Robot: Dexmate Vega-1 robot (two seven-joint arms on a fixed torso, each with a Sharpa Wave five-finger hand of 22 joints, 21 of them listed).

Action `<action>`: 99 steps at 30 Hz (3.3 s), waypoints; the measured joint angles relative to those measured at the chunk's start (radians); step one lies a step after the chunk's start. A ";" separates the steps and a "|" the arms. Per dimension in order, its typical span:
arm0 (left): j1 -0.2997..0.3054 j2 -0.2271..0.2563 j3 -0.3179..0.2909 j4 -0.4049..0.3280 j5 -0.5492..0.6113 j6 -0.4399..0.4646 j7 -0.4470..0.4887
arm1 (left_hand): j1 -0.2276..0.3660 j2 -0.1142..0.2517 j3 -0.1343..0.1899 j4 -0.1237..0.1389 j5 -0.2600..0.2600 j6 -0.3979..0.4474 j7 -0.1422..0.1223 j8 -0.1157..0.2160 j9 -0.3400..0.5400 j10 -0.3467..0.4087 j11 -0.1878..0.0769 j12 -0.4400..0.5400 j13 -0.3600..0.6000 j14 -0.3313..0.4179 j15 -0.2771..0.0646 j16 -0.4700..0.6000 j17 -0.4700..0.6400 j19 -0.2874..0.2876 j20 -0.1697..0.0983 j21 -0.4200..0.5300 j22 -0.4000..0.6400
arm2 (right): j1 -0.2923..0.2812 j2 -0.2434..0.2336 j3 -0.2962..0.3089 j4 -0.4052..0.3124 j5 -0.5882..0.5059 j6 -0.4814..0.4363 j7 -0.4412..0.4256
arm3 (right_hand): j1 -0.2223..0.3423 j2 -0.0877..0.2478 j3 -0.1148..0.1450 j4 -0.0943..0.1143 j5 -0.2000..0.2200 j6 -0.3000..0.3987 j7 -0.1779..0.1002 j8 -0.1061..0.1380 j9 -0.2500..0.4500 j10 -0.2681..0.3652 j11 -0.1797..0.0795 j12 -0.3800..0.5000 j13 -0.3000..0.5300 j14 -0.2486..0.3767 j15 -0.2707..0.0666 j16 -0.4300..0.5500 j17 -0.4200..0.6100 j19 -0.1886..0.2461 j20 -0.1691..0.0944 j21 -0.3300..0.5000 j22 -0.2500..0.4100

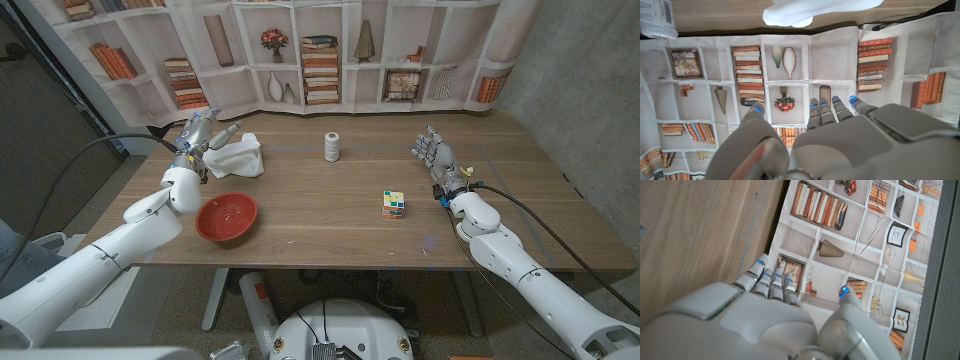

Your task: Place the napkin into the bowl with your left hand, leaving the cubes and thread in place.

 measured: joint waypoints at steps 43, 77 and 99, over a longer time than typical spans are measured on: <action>-0.132 -0.022 0.107 0.060 -0.054 0.089 -0.105 | 0.054 -0.017 -0.008 -0.031 0.012 -0.020 -0.012 -0.012 0.000 -0.025 0.015 -0.008 0.005 -0.018 -0.001 0.000 0.000 -0.007 0.022 -0.004 0.000 | 0.010 0.006 -0.003 0.013 0.003 0.002 0.008 | 0.005 0.005 -0.004 -0.004 0.000 0.006 -0.005 0.000 0.000 0.004 -0.004 0.000 0.005 0.002 0.002 0.000 0.000 0.003 0.004 -0.014 0.005; -0.170 -0.021 0.158 0.015 -0.063 0.239 -0.131 | 0.191 -0.062 -0.026 -0.112 0.018 -0.072 -0.053 -0.013 0.005 -0.073 0.052 -0.008 0.005 -0.030 0.038 0.000 0.005 0.100 0.243 0.019 0.003 | 0.004 0.009 0.001 0.025 0.011 0.021 0.022 | 0.005 0.005 -0.004 -0.004 0.000 0.011 -0.011 0.000 0.000 0.006 -0.002 0.000 0.005 0.007 -0.003 0.000 0.000 0.007 0.007 -0.026 0.005; -0.210 -0.013 0.214 -0.005 -0.026 0.346 -0.155 | 0.217 -0.070 -0.034 -0.128 0.018 -0.068 -0.064 -0.012 0.005 -0.079 0.017 -0.007 0.010 -0.027 0.062 0.000 0.005 0.133 0.254 0.020 0.005 | -0.017 0.002 0.005 0.003 0.016 0.024 0.020 | 0.005 0.005 -0.007 -0.007 -0.007 0.011 -0.011 0.000 0.000 0.006 -0.002 0.000 0.005 0.011 0.000 0.000 0.000 0.007 0.007 -0.033 0.005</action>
